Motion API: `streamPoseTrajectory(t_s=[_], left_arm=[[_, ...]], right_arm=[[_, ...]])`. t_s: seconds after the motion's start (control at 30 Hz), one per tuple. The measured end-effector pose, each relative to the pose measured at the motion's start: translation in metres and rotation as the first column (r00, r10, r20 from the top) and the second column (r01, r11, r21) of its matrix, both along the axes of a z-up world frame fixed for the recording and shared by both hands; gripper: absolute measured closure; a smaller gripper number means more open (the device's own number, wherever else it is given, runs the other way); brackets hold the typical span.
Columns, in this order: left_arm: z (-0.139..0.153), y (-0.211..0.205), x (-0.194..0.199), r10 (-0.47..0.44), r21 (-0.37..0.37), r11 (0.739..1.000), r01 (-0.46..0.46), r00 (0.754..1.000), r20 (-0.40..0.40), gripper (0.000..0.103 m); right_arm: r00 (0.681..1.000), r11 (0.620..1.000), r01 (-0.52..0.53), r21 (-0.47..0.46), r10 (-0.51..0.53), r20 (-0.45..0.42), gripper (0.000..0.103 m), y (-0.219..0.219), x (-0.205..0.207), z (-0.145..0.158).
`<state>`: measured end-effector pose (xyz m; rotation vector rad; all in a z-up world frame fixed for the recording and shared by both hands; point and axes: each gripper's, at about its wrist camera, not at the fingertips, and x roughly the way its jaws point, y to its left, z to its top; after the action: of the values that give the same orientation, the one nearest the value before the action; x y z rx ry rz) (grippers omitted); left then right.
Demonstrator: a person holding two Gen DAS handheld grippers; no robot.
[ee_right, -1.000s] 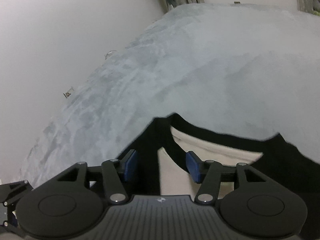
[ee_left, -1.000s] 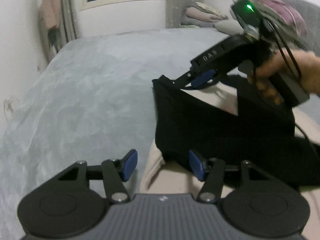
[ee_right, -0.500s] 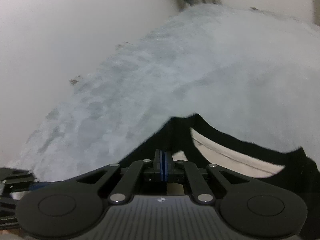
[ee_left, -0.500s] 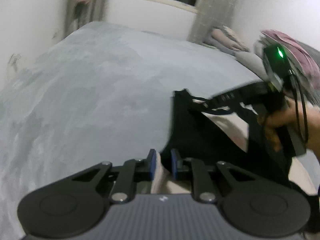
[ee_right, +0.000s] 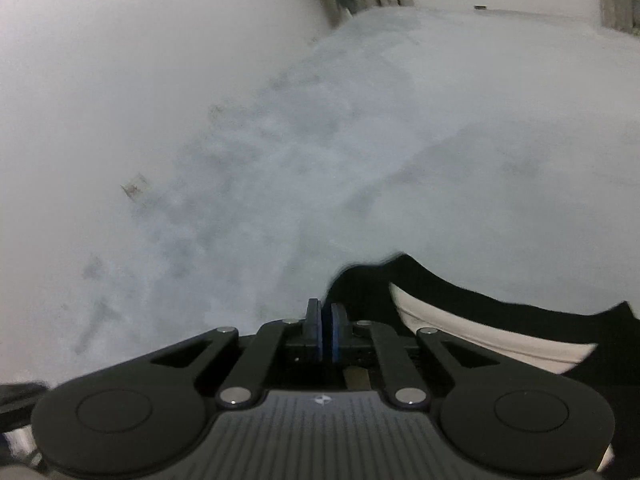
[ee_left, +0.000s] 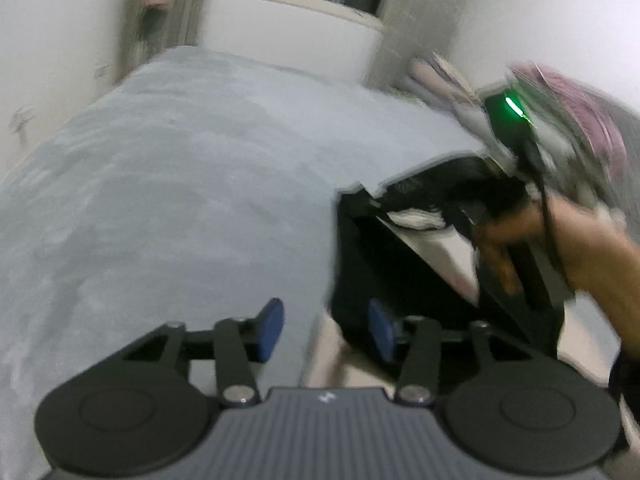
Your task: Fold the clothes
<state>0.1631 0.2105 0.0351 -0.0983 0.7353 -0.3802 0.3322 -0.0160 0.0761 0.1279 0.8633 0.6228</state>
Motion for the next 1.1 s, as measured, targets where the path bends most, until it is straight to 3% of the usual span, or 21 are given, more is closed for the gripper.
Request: streamPoseTrajectory(t_s=[0.07, 0.1, 0.13, 0.17, 0.27, 0.33, 0.4, 0.53, 0.7, 0.77, 0.8, 0.93, 1.0, 1.07, 1.1], left_arm=[[-0.005, -0.017, -0.001, -0.046, 0.105, 0.993, 0.046, 0.999, -0.005, 0.049], [-0.008, -0.026, -0.001, -0.063, 0.160, 0.985, 0.063, 0.998, -0.005, 0.049], [-0.011, -0.030, -0.001, -0.066, 0.196, 0.978, 0.066, 0.998, -0.008, 0.049], [-0.013, -0.031, 0.000, -0.068, 0.195, 0.979, 0.067, 0.998, -0.002, 0.049], [-0.019, -0.036, 0.004, -0.074, 0.191, 0.979, 0.070, 0.997, 0.015, 0.053], [-0.020, -0.037, 0.007, -0.066, 0.165, 0.984, 0.062, 0.998, 0.020, 0.078], [-0.020, -0.033, 0.012, -0.029, 0.119, 0.993, 0.026, 0.999, 0.018, 0.087], [-0.022, -0.009, 0.017, 0.056, -0.042, 0.998, -0.057, 0.998, -0.018, 0.090], [-0.027, 0.019, 0.021, 0.115, -0.247, 0.961, -0.125, 0.992, -0.055, 0.090], [-0.027, 0.027, 0.023, 0.141, -0.281, 0.947, -0.153, 0.988, -0.065, 0.093], [-0.028, 0.034, 0.023, 0.162, -0.287, 0.942, -0.177, 0.984, -0.074, 0.102], [-0.031, 0.054, 0.023, 0.216, -0.292, 0.926, -0.239, 0.970, -0.110, 0.102], [-0.030, 0.055, 0.021, 0.197, -0.310, 0.924, -0.224, 0.974, -0.116, 0.101], [-0.023, 0.041, 0.021, 0.166, -0.287, 0.940, -0.185, 0.982, -0.090, 0.098], [-0.019, 0.035, 0.020, 0.150, -0.275, 0.947, -0.166, 0.986, -0.077, 0.089]], right_arm=[[1.000, 1.000, 0.003, -0.019, -0.003, 0.008, 0.080, -0.004, -0.007, 0.001], [1.000, 1.000, 0.005, -0.028, -0.005, 0.012, 0.065, -0.006, -0.010, 0.001], [1.000, 0.999, 0.007, -0.038, -0.006, 0.017, 0.051, -0.008, -0.014, 0.002], [1.000, 0.999, 0.008, -0.042, -0.007, 0.024, 0.048, -0.013, -0.020, 0.004], [0.999, 1.000, -0.018, -0.023, 0.019, 0.037, 0.046, -0.042, -0.062, 0.016], [0.999, 0.999, -0.040, -0.013, 0.041, 0.034, 0.046, -0.063, -0.100, 0.020], [0.998, 0.999, -0.047, -0.013, 0.047, 0.046, 0.046, -0.088, -0.142, 0.019], [1.000, 1.000, -0.023, -0.014, 0.023, 0.004, 0.046, -0.130, -0.202, 0.002], [1.000, 0.999, 0.025, -0.023, -0.025, 0.015, 0.046, -0.154, -0.249, -0.003], [1.000, 1.000, 0.012, -0.022, -0.011, 0.028, 0.046, -0.152, -0.262, -0.005], [0.999, 0.999, -0.003, -0.040, 0.005, 0.039, 0.046, -0.147, -0.268, -0.008], [0.986, 0.991, -0.050, -0.127, 0.070, 0.151, 0.043, -0.133, -0.295, -0.004], [0.975, 0.987, -0.053, -0.153, 0.084, 0.206, 0.042, -0.131, -0.304, 0.004], [0.960, 0.981, -0.050, -0.185, 0.098, 0.262, 0.042, -0.128, -0.312, 0.012], [0.954, 0.980, -0.049, -0.193, 0.103, 0.283, 0.042, -0.127, -0.317, 0.015]])
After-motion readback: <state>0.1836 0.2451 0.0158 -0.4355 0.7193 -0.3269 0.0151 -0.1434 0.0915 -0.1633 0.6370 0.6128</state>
